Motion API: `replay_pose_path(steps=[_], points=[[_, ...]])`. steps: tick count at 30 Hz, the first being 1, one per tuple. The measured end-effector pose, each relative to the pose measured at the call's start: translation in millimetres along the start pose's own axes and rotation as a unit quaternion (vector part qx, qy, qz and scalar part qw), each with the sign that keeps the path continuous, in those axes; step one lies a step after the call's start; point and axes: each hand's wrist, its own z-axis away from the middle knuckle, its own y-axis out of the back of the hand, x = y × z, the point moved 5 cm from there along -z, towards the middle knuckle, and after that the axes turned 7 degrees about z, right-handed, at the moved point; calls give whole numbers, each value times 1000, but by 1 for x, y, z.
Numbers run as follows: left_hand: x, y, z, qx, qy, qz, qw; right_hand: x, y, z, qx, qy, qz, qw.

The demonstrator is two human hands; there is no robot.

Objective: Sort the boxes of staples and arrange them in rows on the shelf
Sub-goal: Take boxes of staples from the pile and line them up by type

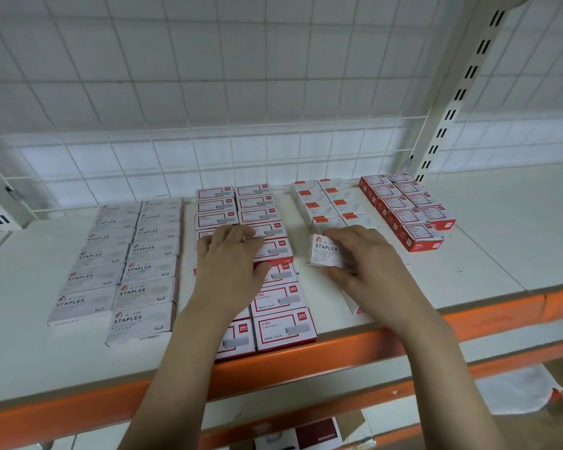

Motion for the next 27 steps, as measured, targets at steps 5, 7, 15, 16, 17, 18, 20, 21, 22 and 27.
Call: replay_pose_path(steps=[5,7,15,16,17,18,20,21,22,27], points=[[-1,2,-1,0,2,9,1000,-3,-2,0,-11,3,10,1000],[-7,14,5,25,6,21,999,-10,-2,-2,-10,10,10,1000],[-70,75,52,118,45,39,991,-91,-33,-20,-47,98,-6,994],[-79,77,60,111,47,45,992,-105,-40,-21,-58,114,-12,992],[-87,79,67,104,51,48,992,-118,-47,-22,-70,127,-18,989],[-94,82,75,101,58,49,992,-131,-54,-22,-82,137,-23,987],[-109,89,92,106,72,48,991,-152,-68,-22,-99,149,-32,983],[-117,92,100,112,79,44,990,-162,-74,-22,-104,152,-37,982],[-126,96,108,116,89,39,988,-171,-79,-22,-108,156,-42,981],[-157,110,138,132,122,12,984,-225,-100,-24,-111,195,-42,974]])
